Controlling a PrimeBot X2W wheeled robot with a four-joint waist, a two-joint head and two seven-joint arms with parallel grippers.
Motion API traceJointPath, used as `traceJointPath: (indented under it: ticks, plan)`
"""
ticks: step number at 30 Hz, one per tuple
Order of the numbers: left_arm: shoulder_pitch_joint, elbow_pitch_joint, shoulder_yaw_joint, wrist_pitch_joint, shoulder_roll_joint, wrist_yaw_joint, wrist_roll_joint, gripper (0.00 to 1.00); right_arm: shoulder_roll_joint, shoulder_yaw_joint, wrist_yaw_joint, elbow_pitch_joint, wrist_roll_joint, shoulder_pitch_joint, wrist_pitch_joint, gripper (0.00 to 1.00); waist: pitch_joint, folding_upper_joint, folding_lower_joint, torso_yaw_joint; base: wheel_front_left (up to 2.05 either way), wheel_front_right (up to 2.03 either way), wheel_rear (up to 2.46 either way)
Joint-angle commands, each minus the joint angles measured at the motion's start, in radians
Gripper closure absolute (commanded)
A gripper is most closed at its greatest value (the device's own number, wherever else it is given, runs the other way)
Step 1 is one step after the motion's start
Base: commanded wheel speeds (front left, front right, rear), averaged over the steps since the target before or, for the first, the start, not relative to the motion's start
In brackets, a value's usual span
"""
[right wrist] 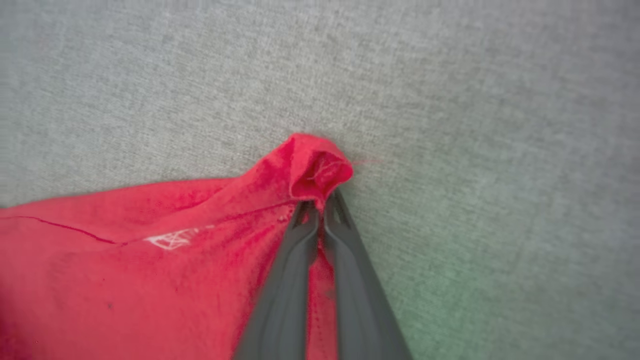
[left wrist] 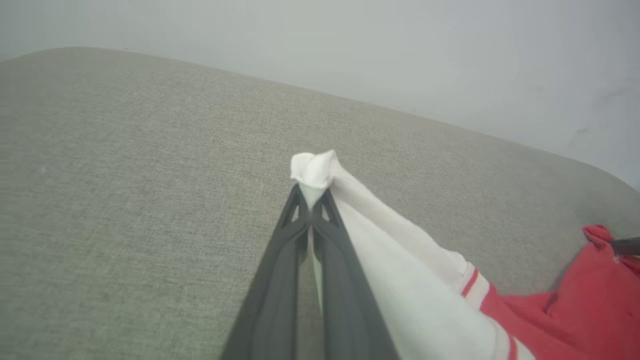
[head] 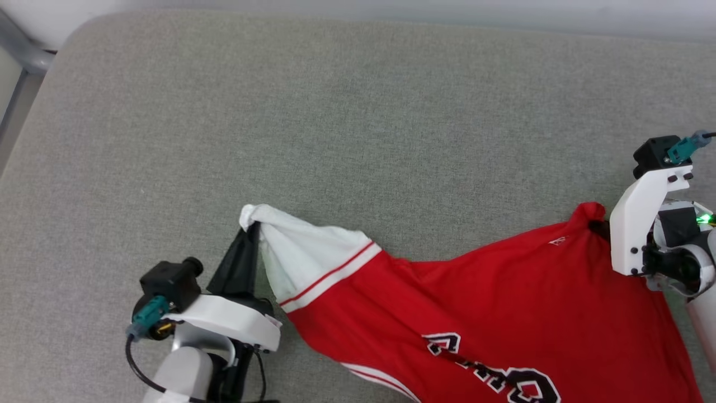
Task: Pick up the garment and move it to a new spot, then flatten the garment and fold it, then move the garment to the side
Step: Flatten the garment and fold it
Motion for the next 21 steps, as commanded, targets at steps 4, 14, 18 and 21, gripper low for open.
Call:
traceJointPath:
  ticks: [4,14,18,21]
  plan:
    - [-0.064,0.014,0.037,0.002,0.04,-0.003,-0.012,1.0,0.008,-0.025,-0.001,0.005,-0.028,-0.004,-0.107,1.0,-0.074,0.0,-0.0001,-0.033,0.0,0.0,0.0]
    - [-0.324,0.095,0.052,0.072,0.132,-0.021,-0.028,1.0,0.033,-0.133,0.0,-0.004,-0.132,-0.108,-0.283,1.0,-0.139,0.0,-0.0001,-0.09,0.0,0.0,0.0]
    - [-0.478,0.178,0.045,0.094,0.154,-0.028,-0.028,1.0,0.052,-0.177,-0.001,0.004,-0.195,-0.187,-0.344,1.0,-0.136,0.0,-0.0001,-0.107,0.0,0.0,0.0]
    - [-0.595,0.241,0.042,0.093,0.16,-0.03,-0.022,1.0,0.057,-0.206,-0.001,0.013,-0.245,-0.26,-0.379,1.0,-0.125,0.0,-0.0001,-0.113,0.0,0.0,0.0]
